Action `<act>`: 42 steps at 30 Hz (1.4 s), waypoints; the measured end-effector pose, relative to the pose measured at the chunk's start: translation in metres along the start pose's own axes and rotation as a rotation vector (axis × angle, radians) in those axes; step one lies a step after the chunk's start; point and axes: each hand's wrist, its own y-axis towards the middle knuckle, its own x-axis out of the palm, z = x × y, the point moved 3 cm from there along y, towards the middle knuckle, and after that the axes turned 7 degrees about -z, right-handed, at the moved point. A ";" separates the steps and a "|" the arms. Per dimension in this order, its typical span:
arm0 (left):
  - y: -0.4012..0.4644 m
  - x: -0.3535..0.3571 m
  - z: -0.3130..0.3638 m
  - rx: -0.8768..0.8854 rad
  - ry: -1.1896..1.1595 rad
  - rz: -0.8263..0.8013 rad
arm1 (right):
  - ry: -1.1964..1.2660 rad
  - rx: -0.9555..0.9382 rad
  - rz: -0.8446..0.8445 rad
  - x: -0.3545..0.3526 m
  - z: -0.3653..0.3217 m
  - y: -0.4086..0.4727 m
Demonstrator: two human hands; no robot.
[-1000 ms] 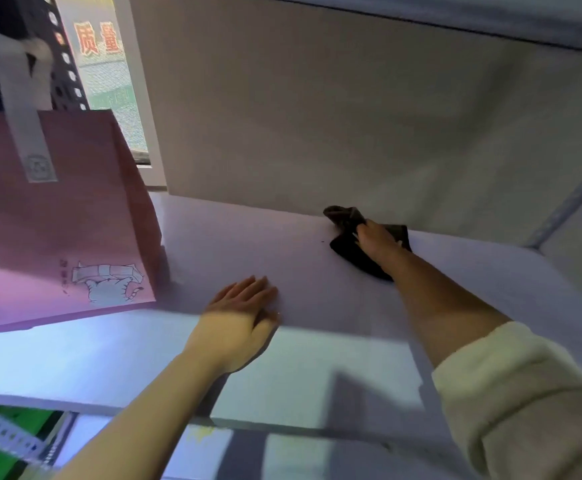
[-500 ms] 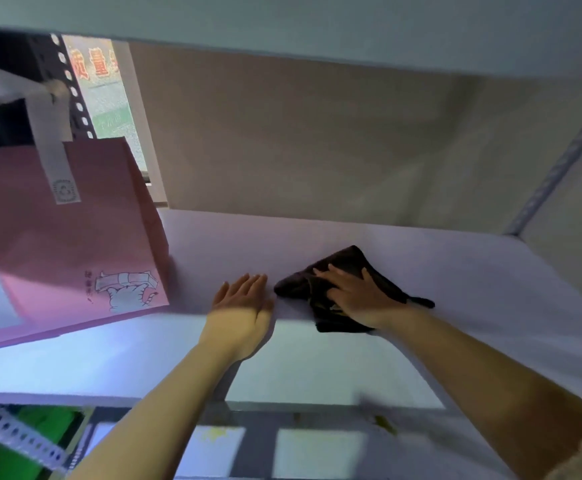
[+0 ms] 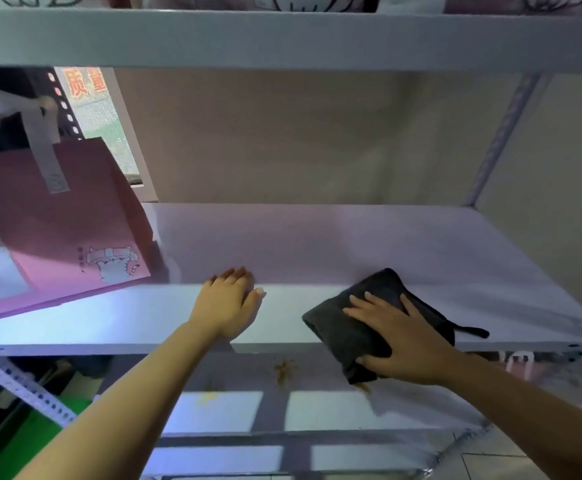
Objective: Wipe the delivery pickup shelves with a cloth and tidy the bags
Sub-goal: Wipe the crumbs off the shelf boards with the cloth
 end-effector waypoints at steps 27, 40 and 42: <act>-0.050 -0.056 0.235 0.247 -0.055 0.109 | 0.346 0.101 0.450 -0.072 0.109 -0.176; -0.058 -0.238 0.290 0.675 0.067 0.516 | 0.315 0.150 0.910 -0.206 0.036 -0.254; -0.054 -0.259 0.292 0.671 0.098 0.578 | 0.281 0.181 0.957 -0.225 0.030 -0.268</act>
